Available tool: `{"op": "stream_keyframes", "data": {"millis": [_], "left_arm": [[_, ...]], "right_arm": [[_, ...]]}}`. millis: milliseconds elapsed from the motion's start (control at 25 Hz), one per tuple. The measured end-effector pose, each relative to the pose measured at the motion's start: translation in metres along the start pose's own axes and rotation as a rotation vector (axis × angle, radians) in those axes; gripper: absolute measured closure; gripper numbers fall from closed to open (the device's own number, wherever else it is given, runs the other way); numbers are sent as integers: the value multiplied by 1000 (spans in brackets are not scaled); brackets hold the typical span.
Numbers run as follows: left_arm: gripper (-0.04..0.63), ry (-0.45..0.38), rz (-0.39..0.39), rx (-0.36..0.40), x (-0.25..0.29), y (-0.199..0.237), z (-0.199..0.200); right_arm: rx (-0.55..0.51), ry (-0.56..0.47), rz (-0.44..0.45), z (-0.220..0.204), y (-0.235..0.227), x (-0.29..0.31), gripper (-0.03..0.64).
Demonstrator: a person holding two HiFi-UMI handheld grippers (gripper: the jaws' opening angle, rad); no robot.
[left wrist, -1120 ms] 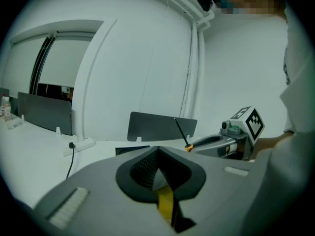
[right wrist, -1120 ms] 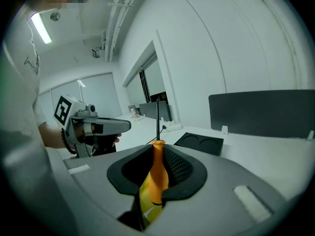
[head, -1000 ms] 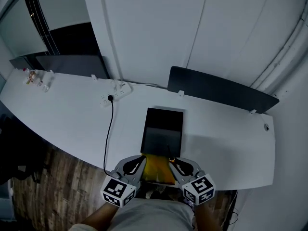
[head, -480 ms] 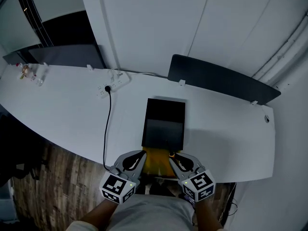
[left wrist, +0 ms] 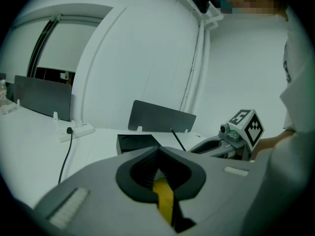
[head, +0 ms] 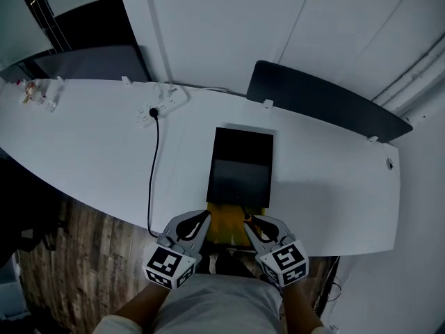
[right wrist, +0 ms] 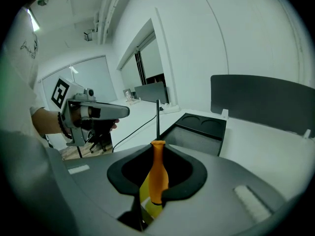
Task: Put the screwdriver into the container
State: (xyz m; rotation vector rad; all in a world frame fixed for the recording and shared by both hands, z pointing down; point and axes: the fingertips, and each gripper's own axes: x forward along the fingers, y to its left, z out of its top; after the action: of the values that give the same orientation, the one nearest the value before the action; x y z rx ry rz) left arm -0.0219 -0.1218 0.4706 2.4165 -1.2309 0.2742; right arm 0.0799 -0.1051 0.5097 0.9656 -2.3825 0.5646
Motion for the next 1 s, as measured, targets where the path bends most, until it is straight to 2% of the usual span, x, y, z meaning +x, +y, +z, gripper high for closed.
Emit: {"op": "stream_keyframes", "data": {"millis": [360, 1000], "left_arm": [[594, 28, -5, -11, 2, 7, -13], [594, 69, 30, -48, -6, 25, -37]], "right_arm": [[-76, 87, 12, -24, 9, 25, 532], [-168, 257, 28, -75, 11, 61, 532]]}}
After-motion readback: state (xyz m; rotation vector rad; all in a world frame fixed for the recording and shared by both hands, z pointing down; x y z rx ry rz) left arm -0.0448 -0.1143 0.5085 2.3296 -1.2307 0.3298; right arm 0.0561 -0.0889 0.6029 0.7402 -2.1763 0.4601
